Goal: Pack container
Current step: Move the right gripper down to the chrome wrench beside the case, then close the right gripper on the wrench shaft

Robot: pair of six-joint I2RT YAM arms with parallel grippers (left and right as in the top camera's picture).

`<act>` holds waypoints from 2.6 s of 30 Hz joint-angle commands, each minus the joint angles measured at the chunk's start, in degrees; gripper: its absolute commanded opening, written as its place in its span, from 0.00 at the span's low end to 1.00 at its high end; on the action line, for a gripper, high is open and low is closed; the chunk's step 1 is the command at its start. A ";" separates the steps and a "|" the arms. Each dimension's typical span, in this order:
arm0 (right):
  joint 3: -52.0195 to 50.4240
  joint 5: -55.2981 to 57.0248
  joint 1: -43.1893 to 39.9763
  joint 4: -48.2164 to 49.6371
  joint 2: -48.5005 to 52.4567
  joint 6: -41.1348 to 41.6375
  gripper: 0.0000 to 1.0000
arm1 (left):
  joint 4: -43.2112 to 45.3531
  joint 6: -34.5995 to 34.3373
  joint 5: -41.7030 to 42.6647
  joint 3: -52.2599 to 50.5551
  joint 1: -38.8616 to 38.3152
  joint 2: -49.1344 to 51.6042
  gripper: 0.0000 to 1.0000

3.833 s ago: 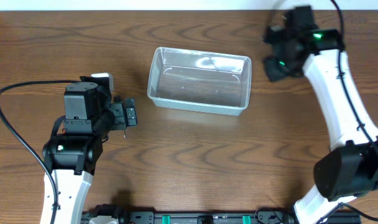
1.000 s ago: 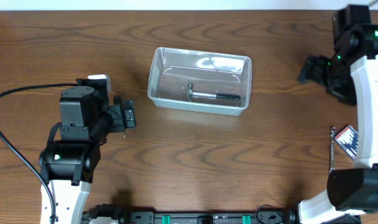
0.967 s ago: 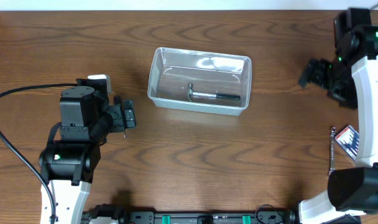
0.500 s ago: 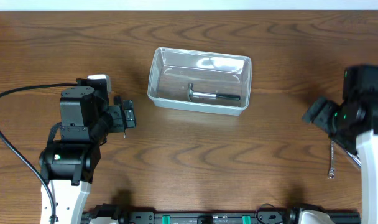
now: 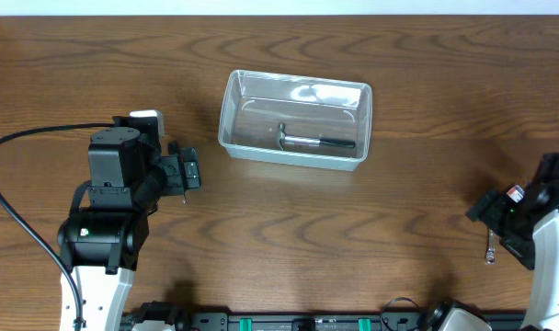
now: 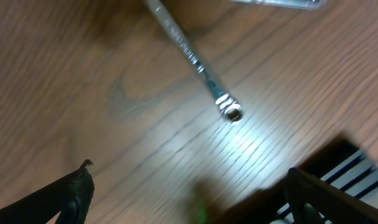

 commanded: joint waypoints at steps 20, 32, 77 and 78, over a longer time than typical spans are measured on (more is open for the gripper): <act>-3.45 -2.34 -5.79 15.43 19.56 -14.14 0.99 | -1.29 0.72 -0.85 1.36 0.35 -0.46 0.98; -3.45 -1.97 -5.75 24.83 25.29 -15.34 0.96 | -1.29 0.72 -0.85 1.36 0.35 -0.48 0.98; -3.82 -2.21 -3.10 21.11 25.35 -16.63 0.24 | -1.27 0.72 -0.83 1.36 0.35 -0.48 0.98; -3.82 -2.21 -3.10 21.09 25.35 -16.63 0.23 | -1.27 0.72 -0.85 1.36 0.35 -0.48 0.98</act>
